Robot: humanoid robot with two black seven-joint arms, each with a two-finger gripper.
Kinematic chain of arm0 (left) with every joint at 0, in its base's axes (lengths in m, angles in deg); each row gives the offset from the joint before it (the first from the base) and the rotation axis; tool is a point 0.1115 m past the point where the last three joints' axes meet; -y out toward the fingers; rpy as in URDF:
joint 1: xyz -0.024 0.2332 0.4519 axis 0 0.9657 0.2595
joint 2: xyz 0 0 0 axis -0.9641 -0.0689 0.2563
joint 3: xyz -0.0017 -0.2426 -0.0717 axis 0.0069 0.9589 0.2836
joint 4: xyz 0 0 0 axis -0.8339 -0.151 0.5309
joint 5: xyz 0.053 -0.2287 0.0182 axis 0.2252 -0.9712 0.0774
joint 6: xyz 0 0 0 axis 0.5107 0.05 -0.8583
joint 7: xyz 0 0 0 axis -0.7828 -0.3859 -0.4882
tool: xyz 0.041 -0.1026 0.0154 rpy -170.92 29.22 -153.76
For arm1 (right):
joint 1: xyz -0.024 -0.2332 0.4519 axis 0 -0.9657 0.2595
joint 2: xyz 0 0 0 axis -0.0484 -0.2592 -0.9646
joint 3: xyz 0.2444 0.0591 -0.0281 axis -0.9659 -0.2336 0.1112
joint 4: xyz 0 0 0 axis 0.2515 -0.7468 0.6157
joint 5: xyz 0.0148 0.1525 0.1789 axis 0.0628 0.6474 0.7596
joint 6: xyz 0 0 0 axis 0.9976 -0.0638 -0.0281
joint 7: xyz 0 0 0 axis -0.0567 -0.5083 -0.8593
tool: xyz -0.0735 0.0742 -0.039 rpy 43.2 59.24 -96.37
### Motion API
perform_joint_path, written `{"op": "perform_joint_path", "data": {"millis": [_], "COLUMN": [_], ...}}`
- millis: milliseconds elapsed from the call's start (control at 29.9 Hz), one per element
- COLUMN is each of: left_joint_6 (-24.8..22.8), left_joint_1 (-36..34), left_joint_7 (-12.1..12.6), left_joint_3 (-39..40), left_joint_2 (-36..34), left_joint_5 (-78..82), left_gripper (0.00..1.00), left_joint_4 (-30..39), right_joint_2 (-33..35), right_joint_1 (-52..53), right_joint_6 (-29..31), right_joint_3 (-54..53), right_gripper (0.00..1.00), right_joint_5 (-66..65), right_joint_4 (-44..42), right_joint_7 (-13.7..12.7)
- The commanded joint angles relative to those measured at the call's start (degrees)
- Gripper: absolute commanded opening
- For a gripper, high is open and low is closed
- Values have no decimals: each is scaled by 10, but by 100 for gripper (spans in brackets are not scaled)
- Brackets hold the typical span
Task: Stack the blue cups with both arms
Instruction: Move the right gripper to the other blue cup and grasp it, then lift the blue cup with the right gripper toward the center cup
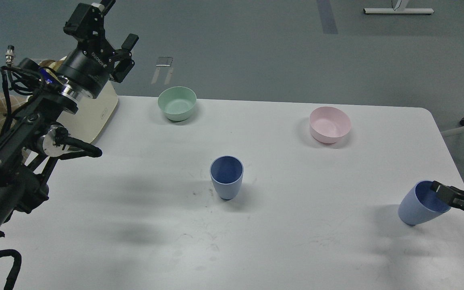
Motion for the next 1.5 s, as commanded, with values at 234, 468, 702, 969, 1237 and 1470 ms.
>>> {"op": "perform_joint_path", "data": {"millis": [234,468,702,969,1237,1470], "left_joint_6": [1,1,1,1,-1,2], "left_joint_1": [0,0,-1,-1,-5,-13], "left_joint_7": [-1,-1,-1,-1,20,76], "left_joint_3": [1,1,1,1,0,4], "left_joint_2": [-13,-17,-16,-12,-11,-7], "left_joint_5": [-1,-1,-1,0,0,-9], "left_gripper": [97,97,97,97,97,97], "left_joint_4": [4,5,6,7,5,0], "right_joint_2": [-3,-3,-5,-1,-7,-65], "right_joint_1": [-2,-1,20,203,459,582], "right_joint_6": [0,0,0,0,0,0], "right_joint_3": [16,13,-37,-31,236,393], "right_gripper": [12,0,0,0,0,0], "right_joint_5": [0,1,14,91,91,91], "right_joint_4": [2,2,5,6,8,2], "right_joint_7": [0,0,2,-3,-7,-12]}}
